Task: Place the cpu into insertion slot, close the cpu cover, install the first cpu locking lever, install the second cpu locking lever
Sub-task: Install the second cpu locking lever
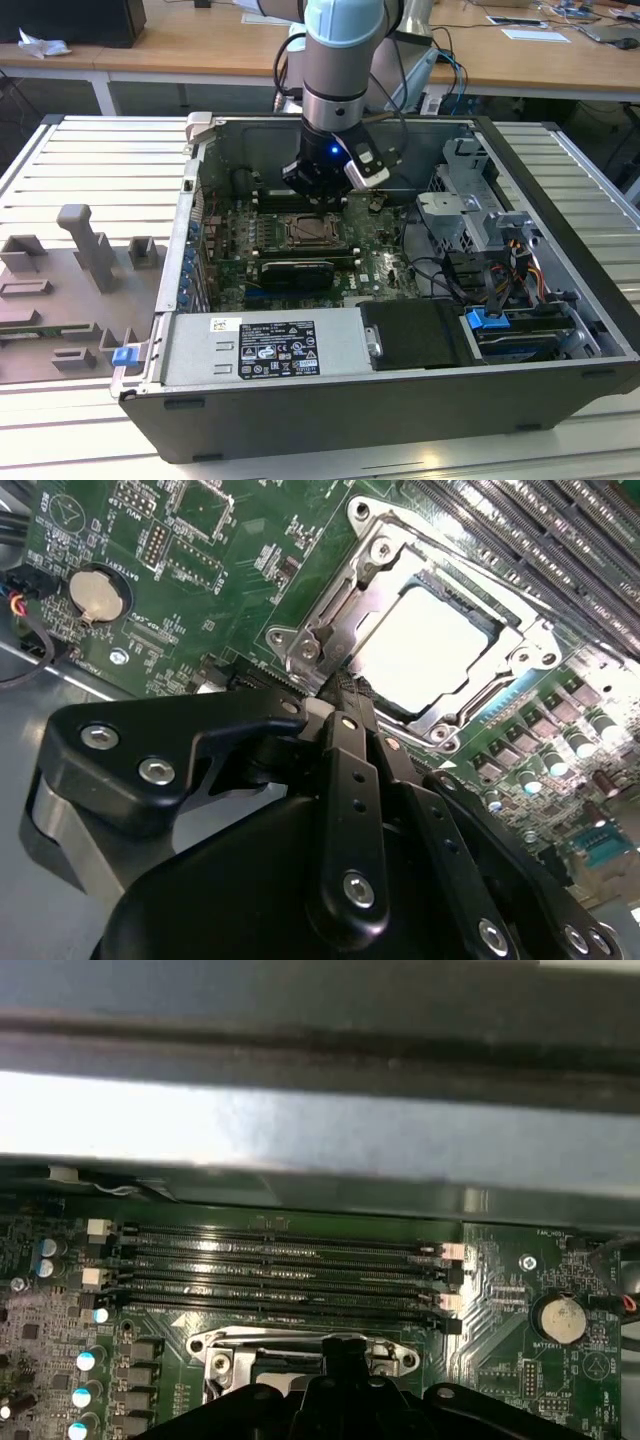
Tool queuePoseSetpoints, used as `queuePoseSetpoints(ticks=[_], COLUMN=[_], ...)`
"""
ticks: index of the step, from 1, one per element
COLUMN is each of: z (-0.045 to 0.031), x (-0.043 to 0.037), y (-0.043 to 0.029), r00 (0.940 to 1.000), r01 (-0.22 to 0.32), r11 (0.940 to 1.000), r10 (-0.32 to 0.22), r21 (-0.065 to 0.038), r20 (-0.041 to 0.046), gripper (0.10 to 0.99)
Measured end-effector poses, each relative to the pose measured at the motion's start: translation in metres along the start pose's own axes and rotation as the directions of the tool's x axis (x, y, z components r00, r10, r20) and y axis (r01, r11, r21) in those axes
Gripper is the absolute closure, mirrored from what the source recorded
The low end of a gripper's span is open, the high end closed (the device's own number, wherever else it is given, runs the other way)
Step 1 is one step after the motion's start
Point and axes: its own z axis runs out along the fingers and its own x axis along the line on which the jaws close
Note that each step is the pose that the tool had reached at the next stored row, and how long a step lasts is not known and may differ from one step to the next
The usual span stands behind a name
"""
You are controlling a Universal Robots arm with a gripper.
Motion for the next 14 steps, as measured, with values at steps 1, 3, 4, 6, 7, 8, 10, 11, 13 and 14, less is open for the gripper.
queuePoseSetpoints(ticks=[1, 3, 4, 6, 7, 8, 10, 11, 13, 14], z=[-0.0001, -0.0021, -0.0037, -0.0079, -0.0109, -0.0139, -0.0200, -0.0259, -0.0331, -0.0361], x=[0.0001, 0.0001, 0.0001, 0.0000, 0.0000, 0.0000, -0.0001, -0.0001, -0.0002, -0.0003], y=[-0.0012, -0.0015, -0.0013, -0.0011, -0.0009, -0.0006, 0.0000, 0.0004, 0.0010, 0.0011], r00=[1.0000, 1.0000, 1.0000, 1.0000, 1.0000, 1.0000, 1.0000, 1.0000, 1.0000, 1.0000], r01=[0.000, 0.000, 0.000, 0.000, 0.000, 0.000, 0.000, 0.000, 0.000, -0.001], r11=[1.0000, 1.0000, 1.0000, 1.0000, 1.0000, 1.0000, 1.0000, 1.0000, 1.0000, 1.0000], r10=[0.000, 0.000, 0.000, 0.000, 0.000, 0.000, 0.000, 0.000, 0.000, 0.001], r21=[0.000, 0.000, 0.000, 0.000, 0.000, 0.000, 0.000, 0.000, 0.000, 0.000], r20=[0.0000, -0.0001, 0.0000, 0.0000, 0.0000, 0.0000, 0.0001, 0.0001, 0.0000, 0.0001], gripper=[0.980, 0.980, 0.980, 0.980, 0.980, 0.980, 0.980, 0.980, 0.980, 0.980])
